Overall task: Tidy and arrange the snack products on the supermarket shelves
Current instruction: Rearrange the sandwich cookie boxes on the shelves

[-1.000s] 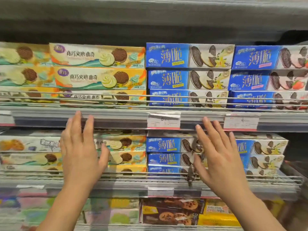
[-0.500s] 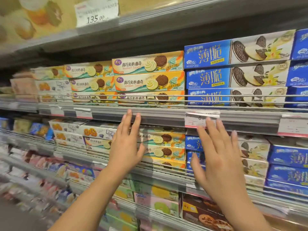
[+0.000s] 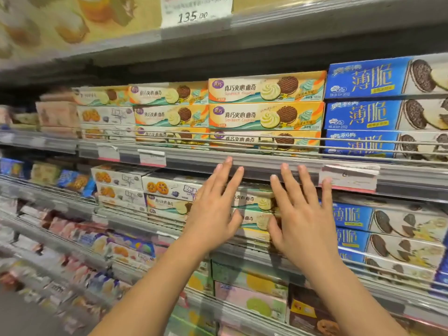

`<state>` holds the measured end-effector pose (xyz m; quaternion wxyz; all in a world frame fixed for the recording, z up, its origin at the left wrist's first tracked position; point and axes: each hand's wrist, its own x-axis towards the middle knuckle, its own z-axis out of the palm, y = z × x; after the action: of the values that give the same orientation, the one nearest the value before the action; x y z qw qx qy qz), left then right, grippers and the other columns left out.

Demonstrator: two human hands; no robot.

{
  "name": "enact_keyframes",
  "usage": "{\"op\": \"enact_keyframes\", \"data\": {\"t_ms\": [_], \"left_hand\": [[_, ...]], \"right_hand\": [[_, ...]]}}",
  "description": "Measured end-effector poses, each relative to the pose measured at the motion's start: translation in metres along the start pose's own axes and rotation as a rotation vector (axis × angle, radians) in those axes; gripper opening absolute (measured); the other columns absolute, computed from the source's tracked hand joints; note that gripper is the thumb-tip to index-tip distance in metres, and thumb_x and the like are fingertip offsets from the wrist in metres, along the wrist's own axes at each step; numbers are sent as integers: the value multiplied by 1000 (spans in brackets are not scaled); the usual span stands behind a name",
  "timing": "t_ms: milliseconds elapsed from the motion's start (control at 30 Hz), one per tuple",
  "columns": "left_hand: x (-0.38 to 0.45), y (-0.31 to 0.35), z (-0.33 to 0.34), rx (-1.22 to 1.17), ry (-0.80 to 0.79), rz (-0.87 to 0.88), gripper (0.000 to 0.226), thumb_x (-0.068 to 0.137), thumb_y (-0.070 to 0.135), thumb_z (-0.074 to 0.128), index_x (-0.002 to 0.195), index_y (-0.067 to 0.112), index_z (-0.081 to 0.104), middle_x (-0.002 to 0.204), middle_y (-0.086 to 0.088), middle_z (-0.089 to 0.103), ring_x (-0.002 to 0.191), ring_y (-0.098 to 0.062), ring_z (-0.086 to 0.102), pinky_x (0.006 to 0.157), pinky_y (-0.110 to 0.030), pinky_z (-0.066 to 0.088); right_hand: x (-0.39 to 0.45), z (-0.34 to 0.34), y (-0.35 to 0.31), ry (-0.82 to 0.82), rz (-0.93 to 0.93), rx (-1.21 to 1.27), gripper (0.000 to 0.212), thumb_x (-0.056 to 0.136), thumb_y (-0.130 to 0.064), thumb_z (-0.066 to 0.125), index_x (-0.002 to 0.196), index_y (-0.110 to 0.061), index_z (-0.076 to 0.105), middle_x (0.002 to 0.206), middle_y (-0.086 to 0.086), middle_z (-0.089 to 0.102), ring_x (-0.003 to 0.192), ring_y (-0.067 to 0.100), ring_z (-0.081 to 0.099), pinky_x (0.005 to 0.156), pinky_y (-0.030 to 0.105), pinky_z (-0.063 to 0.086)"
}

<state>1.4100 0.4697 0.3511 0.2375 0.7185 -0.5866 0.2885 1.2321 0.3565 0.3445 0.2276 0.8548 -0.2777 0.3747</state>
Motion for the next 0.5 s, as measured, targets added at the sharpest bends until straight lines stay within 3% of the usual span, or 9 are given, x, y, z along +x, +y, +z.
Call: {"op": "enact_keyframes", "data": {"t_ms": [100, 233, 500], "left_hand": [[-6, -25, 3, -29, 104, 47, 78, 90, 33, 50, 160, 17, 21, 169, -4, 9, 156, -25, 4, 122, -52, 24], [-9, -85, 1, -36, 254, 74, 71, 89, 26, 54, 155, 11, 33, 166, -10, 20, 155, -30, 12, 122, -52, 23], [-23, -210, 5, -52, 408, -74, 65, 87, 23, 49, 149, 5, 43, 155, -17, 39, 147, -40, 28, 118, -60, 26]], "right_hand": [[-1, 7, -11, 34, 51, -35, 83, 83, -41, 65, 156, -13, 37, 168, 9, 20, 155, 36, 12, 118, 68, 15], [4, 18, -34, 82, 196, -34, 82, 83, -51, 55, 153, -12, 41, 167, 10, 23, 155, 36, 14, 118, 68, 18], [11, 29, -63, 165, 309, 10, 82, 84, -49, 51, 153, -8, 36, 168, 12, 17, 156, 36, 8, 116, 62, 31]]}}
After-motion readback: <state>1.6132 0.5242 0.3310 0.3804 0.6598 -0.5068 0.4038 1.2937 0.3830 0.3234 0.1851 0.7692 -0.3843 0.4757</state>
